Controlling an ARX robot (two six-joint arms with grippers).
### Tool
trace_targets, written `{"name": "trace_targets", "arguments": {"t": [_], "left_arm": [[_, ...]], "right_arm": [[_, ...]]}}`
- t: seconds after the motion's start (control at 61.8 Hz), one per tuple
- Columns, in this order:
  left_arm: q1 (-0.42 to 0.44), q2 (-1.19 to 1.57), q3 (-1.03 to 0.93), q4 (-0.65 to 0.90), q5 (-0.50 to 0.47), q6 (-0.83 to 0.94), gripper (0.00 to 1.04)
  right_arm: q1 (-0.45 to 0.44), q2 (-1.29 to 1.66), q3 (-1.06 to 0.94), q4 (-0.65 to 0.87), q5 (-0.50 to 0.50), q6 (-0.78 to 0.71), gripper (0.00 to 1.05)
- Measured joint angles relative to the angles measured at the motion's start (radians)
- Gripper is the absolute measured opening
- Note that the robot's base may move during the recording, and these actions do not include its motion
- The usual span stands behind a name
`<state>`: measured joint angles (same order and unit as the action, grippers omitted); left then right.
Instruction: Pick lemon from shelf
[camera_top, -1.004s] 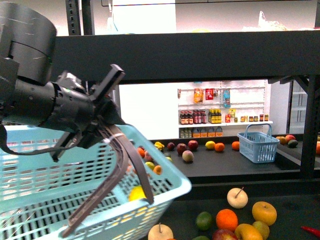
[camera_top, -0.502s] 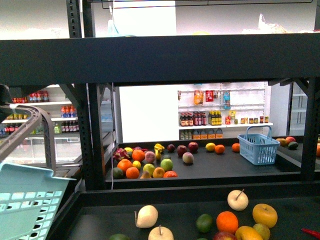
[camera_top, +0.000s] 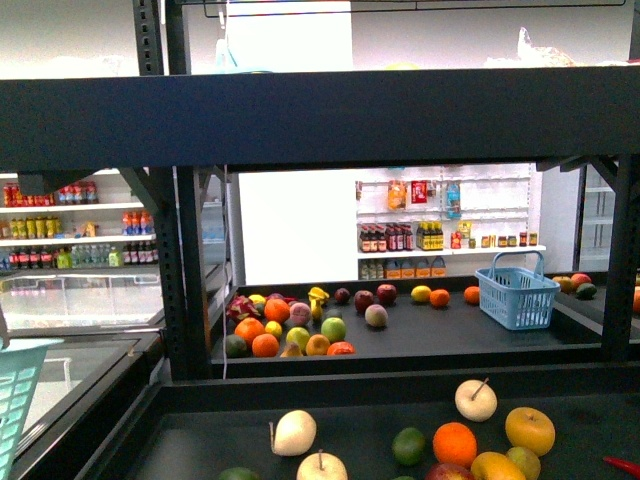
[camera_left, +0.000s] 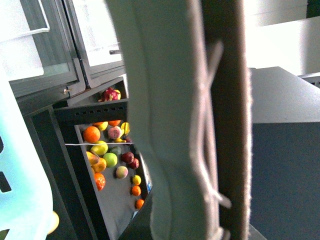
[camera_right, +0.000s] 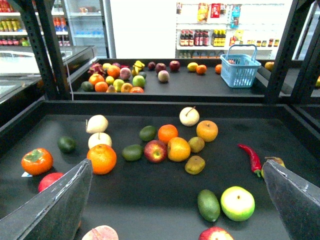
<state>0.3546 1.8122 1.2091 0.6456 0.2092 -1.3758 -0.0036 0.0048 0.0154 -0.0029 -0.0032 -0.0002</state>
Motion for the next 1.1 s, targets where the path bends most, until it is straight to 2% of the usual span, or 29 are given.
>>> {"name": "trace_targets", "arguments": {"t": [0.291, 0.518, 0.664, 0.81, 0.874, 1.101], "left_arm": [[0.087, 0.055, -0.155, 0.325, 0.085, -0.101, 0.07], [0.142, 0.059, -0.251, 0.427, 0.151, -0.133, 0.07], [0.167, 0.061, -0.285, 0.434, 0.202, -0.127, 0.07], [0.185, 0.061, -0.315, 0.432, 0.209, -0.019, 0.34], [0.187, 0.064, -0.323, 0.436, 0.211, 0.002, 0.49], [0.188, 0.062, -0.353, 0.426, 0.198, 0.022, 0.89]], "right_arm": [[0.000, 0.000, 0.000, 0.000, 0.000, 0.000, 1.02], [0.000, 0.000, 0.000, 0.000, 0.000, 0.000, 1.02], [0.000, 0.000, 0.000, 0.000, 0.000, 0.000, 1.02], [0.000, 0.000, 0.000, 0.000, 0.000, 0.000, 1.02], [0.000, 0.000, 0.000, 0.000, 0.000, 0.000, 1.02], [0.000, 0.000, 0.000, 0.000, 0.000, 0.000, 1.02]]}}
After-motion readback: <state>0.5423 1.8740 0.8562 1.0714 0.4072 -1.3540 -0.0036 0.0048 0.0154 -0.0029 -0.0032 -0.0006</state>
